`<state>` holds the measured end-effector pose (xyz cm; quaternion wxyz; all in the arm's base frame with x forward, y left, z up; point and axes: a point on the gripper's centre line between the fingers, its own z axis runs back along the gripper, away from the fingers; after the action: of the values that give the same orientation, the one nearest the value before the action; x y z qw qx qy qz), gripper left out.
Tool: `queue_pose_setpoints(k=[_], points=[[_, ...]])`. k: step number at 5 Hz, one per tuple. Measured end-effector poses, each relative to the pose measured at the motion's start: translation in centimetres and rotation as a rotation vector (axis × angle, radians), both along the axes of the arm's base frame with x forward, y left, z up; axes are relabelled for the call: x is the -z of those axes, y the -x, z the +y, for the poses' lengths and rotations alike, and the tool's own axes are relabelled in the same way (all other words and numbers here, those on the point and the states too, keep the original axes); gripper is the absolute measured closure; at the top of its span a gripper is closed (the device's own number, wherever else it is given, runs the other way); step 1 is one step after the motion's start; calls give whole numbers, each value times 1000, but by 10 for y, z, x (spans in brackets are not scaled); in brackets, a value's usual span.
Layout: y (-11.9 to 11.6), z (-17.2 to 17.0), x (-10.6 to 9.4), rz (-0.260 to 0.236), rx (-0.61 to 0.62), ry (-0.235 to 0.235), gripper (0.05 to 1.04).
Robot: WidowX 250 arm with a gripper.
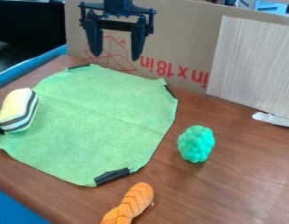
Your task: Pick up the toy from the cloth and place on the top right of the table
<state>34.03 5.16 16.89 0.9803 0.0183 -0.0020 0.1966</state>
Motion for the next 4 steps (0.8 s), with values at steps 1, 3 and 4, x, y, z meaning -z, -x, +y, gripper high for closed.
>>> queue_pose_setpoints(k=[1,3,4], points=[[0,0,12,30,1,9,84],[33,95,39,-17,-107,11,84],[39,127,43,-58,-122,-16,84]])
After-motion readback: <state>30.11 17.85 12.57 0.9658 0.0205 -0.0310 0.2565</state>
